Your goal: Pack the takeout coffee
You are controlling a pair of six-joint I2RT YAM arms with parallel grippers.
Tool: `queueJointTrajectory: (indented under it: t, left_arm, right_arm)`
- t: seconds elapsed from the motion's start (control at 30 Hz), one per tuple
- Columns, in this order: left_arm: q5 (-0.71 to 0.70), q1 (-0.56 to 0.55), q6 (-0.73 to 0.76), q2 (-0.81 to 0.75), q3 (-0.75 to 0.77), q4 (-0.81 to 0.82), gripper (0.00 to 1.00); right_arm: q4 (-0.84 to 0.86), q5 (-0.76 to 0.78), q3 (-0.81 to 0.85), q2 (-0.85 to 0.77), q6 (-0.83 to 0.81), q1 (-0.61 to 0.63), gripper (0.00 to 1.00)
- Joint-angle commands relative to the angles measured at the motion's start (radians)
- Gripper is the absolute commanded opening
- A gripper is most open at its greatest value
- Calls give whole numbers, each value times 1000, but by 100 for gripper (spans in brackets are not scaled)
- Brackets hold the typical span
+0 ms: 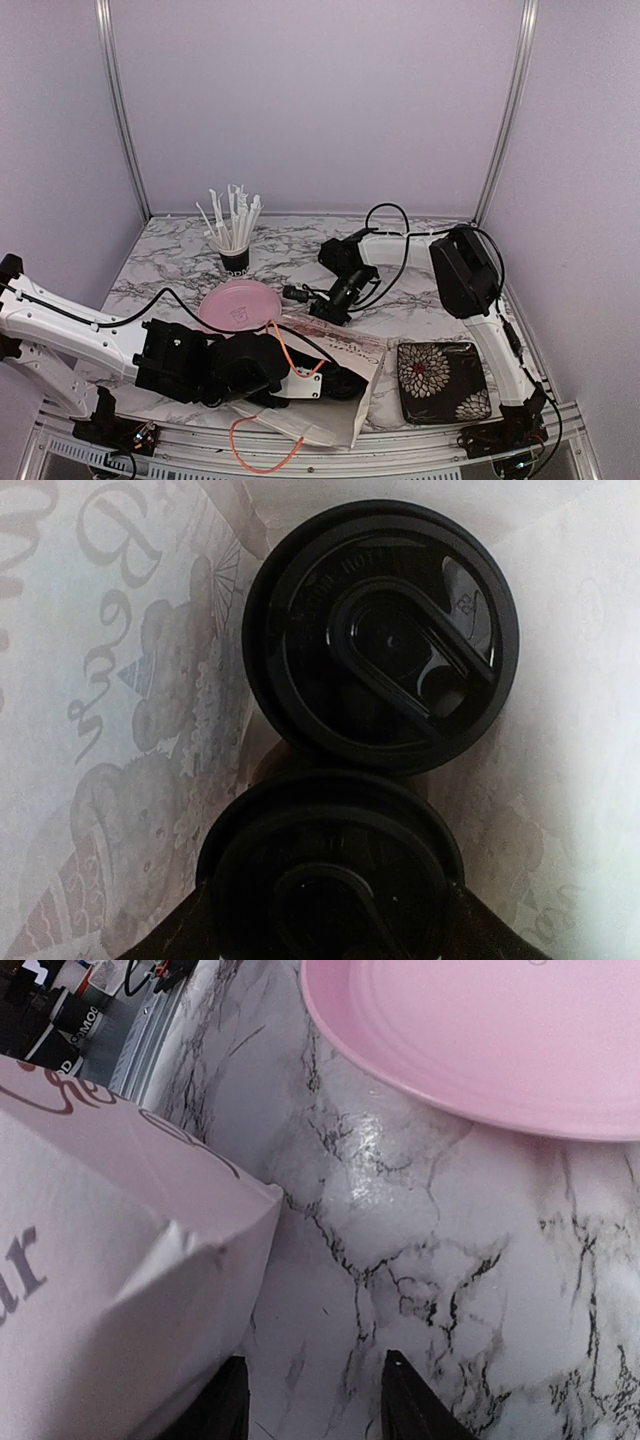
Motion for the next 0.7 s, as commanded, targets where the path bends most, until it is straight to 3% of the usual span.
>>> queueJointTrajectory:
  t: [0.0, 0.23, 0.67]
  left_arm:
    - [26, 25, -33, -21, -41, 78, 55]
    - [31, 27, -105, -47, -100, 173, 55]
    - [-67, 28, -155, -5, -133, 186, 54]
  right_arm:
    - [-71, -65, 1, 44, -35, 25, 44]
    - [-72, -62, -2, 63, -41, 36, 44]
    - [-130, -91, 14, 94, -90, 67, 44]
